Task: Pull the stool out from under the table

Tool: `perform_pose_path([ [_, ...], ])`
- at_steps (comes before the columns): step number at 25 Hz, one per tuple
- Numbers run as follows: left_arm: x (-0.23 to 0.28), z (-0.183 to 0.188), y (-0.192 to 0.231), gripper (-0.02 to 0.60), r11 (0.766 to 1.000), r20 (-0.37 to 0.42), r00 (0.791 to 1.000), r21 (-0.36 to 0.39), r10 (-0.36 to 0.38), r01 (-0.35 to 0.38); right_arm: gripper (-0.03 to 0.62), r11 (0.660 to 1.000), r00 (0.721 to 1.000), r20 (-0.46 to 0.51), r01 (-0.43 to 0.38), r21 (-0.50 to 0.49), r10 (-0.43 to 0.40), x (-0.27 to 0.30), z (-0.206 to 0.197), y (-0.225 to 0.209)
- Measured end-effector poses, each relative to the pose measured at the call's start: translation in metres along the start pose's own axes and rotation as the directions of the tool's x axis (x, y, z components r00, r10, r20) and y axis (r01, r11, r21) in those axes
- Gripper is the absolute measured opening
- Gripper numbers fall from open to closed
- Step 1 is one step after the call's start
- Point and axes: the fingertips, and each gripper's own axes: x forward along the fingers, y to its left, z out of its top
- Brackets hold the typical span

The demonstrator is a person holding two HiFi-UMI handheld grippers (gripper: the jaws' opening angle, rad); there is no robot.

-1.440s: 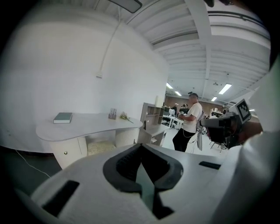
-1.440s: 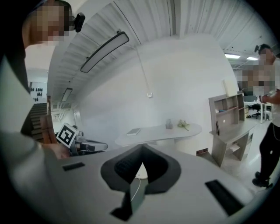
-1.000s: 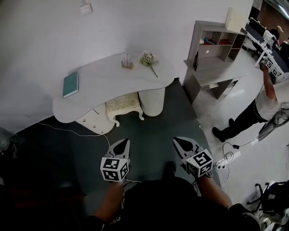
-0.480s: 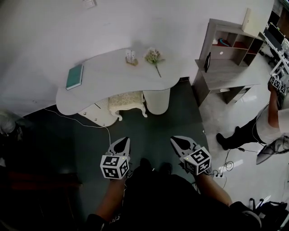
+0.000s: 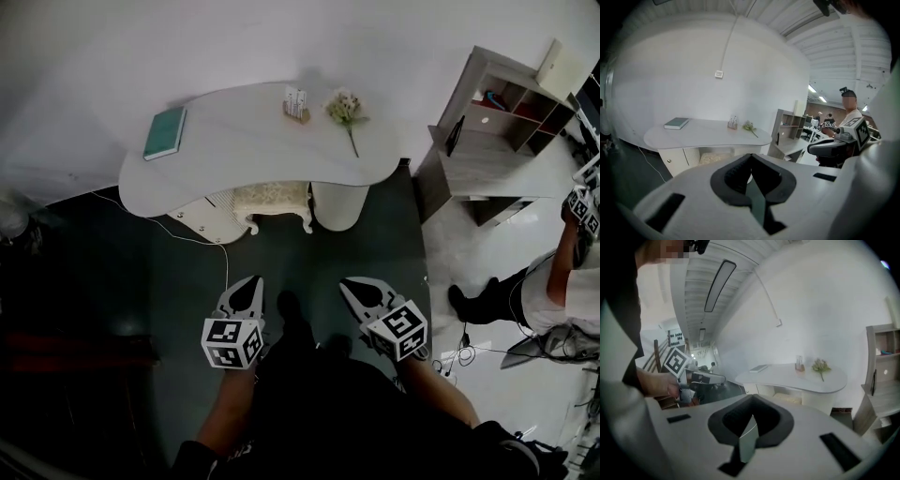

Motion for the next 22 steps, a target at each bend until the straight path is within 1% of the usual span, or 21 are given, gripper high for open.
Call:
perform_pose_path([
  [3,0.01,-0.003,0.037,0.009,0.999,0.006,0.999,-0.039,0.034,-0.034,0.005,0.999,0.999,-0.029,-0.041,-0.022,0.04,0.037,0.005,0.0],
  [5,0.02,-0.004,0.062,0.009,0.997,0.003,0.999,-0.061,0.043,-0.042,0.005,0.998,0.997,-0.062,-0.049,-0.025,0.047,0.064,0.005,-0.005],
  [11,0.074,0.012,0.146,0.009,0.997,-0.01,1.0,-0.076,0.025,-0.025,0.005,0.998,0.985,-0.163,-0.054,-0.027,0.049,0.166,0.018,-0.029],
  [16,0.116,0.016,0.217,0.009,0.996,-0.039,0.999,-0.092,0.01,-0.013,0.005,0.99,0.979,-0.152,-0.126,0.058,0.133,0.254,0.036,-0.022],
  [18,0.133,0.01,0.24,0.009,0.995,-0.052,0.999,-0.097,0.012,-0.017,0.005,0.99,0.972,-0.188,-0.137,0.036,0.141,0.282,0.033,-0.02],
  [20,0.147,0.002,0.258,0.009,0.992,-0.057,0.998,-0.12,0.021,-0.027,0.006,0.988,0.959,-0.24,-0.156,-0.008,0.15,0.303,0.023,-0.018],
  [22,0.156,-0.004,0.271,0.009,0.99,-0.052,0.998,-0.138,0.031,-0.038,0.006,0.977,0.945,-0.259,-0.21,-0.023,0.197,0.317,0.015,-0.01],
])
